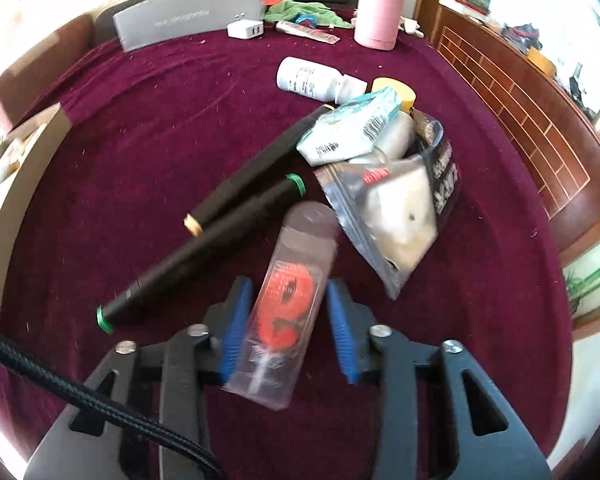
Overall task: Organize objects
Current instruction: 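Grasp the clear packet with red candle with the right gripper, then grasp a green-capped black marker with the left gripper while the right holds the packet, then carry packet and marker into the cardboard box and open both grippers, then withdraw both open grippers from the box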
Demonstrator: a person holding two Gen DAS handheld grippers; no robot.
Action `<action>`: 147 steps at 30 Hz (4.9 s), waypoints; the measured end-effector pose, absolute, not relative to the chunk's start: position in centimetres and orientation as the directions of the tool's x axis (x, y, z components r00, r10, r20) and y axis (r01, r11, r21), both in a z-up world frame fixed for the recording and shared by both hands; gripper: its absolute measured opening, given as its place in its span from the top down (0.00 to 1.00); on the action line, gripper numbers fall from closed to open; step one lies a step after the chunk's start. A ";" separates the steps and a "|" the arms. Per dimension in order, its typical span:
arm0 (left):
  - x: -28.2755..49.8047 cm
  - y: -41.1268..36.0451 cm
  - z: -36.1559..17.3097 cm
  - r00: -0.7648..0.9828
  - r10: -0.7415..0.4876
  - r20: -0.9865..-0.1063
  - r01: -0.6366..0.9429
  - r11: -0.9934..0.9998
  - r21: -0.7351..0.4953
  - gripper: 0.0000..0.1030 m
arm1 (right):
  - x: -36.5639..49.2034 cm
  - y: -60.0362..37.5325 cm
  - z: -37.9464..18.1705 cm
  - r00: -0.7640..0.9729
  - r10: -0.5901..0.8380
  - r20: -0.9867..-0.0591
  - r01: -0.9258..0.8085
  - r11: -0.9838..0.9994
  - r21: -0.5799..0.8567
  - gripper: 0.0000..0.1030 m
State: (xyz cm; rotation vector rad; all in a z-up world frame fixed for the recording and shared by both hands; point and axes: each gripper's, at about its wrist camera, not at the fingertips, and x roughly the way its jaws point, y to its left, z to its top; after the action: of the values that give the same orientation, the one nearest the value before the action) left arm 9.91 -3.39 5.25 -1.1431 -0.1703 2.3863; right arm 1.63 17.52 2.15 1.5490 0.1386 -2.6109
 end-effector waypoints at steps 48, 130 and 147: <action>6.1 4.3 2.2 -0.458 0.443 -0.771 -0.477 -0.854 -0.207 0.89 | 3.3 23.6 2.8 -0.532 -0.165 -0.831 0.113 -0.986 0.123 0.75; 8.6 -28.9 3.8 -0.619 0.273 -0.736 0.012 -0.934 -0.357 0.65 | 0.1 -13.1 3.2 -0.189 -0.592 -0.784 0.579 -0.712 0.398 0.67; 13.8 -22.8 7.4 -0.731 0.231 -0.642 -0.016 -0.947 -0.321 0.55 | 3.7 -4.2 8.7 -0.576 -0.498 -0.649 0.524 -0.834 0.175 0.34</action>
State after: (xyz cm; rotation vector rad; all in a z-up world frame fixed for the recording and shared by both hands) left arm 13.77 -22.83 7.36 -1.0863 -0.4480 2.7681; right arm 3.74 -4.21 8.72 0.9602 0.0486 -2.3703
